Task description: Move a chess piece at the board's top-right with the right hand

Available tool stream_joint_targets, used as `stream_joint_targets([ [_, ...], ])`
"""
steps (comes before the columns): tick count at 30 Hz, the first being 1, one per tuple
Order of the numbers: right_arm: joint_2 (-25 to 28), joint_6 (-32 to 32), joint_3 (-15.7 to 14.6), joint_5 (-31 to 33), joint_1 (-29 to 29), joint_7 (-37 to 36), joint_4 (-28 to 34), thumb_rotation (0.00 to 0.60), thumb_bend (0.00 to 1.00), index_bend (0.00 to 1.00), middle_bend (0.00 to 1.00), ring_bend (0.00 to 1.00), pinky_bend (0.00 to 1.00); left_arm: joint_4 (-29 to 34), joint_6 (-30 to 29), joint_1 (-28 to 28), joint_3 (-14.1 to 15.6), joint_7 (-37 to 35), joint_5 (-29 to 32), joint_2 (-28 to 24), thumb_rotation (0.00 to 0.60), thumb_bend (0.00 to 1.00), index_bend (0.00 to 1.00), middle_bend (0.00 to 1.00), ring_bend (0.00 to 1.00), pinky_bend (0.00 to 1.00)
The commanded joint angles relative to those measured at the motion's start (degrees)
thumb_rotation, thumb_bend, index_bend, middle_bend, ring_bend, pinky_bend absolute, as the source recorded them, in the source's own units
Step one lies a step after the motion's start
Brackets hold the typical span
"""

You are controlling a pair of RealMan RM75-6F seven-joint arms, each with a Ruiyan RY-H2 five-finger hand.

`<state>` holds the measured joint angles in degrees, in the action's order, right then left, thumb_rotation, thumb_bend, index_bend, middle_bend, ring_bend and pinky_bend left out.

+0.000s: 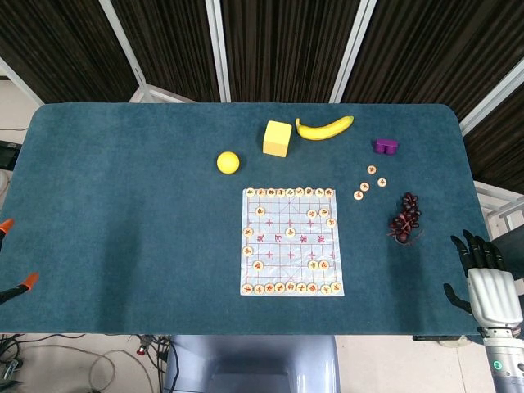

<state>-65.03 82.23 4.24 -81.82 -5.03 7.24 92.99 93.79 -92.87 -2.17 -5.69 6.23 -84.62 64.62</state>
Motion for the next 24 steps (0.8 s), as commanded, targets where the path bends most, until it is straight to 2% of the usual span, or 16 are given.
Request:
stream_joint_targets([
  [1,-0.2,-0.6,-0.3,-0.3,-0.2,-0.6,0.1,0.6,0.37,0.08,0.01,0.03,0.09,0.6,-0.7,0.4,0.1,-0.3,-0.4,-0.2,0.6,0.03,0.13,0.01,0.0,0.06],
  [5,-0.3,-0.6,-0.4,-0.6,-0.2,-1.3,0.4,0.6,0.37,0.12,0.05,0.04,0.07,0.7,-1.1,0.7,-0.3,0.0,0.3,-0.3,0.6,0.03,0.13,0.01,0.0,0.06],
  [6,-0.5,-0.6,-0.2,-0.6,-0.4,-1.5,0.5,0.6,0.37,0.13,0.06,0.05,0.06,2.7,-2.0,1.5,1.2,3.1,-1.1,1.4,0.6,0.03,0.13,0.01,0.0,0.06],
  [9,-1.3,-0.7,1.1,-0.5,-1.4,-1.9,0.2,0.6,0.37,0.14,0.07,0.06,0.05,3.9,-2.7,1.9,1.1,6.3,-0.5,2.6,0.6,0.03,0.13,0.01,0.0,0.06],
  [12,-0.3,-3.6,2.0,0.2,-3.5,-0.5,1.2,0.6,0.37,0.15,0.08,0.06,0.04,4.1,-2.5,1.8,0.9,6.7,-0.2,2.9,0.6,0.03,0.13,0.01,0.0,0.06],
  [18,3.7,-15.5,5.0,4.6,-11.5,4.9,5.9,0.6,0.37,0.17,0.08,0.06,0.04,4.4,-2.5,1.9,1.0,7.6,-0.5,3.1,0.6,0.03,0.13,0.01,0.0,0.06],
  [20,4.5,-19.8,6.2,7.7,-14.1,5.9,7.3,0.6,0.37,0.18,0.08,0.06,0.04,4.5,-2.4,1.9,1.0,7.8,-0.4,3.2,0.6,0.03,0.13,0.01,0.0,0.06],
  [24,4.5,-29.9,9.3,18.0,-21.6,10.0,8.1,0.6,0.37,0.22,0.08,0.06,0.04,4.6,-2.1,1.9,1.1,8.4,-0.4,3.4,0.6,0.03,0.13,0.01,0.0,0.06],
])
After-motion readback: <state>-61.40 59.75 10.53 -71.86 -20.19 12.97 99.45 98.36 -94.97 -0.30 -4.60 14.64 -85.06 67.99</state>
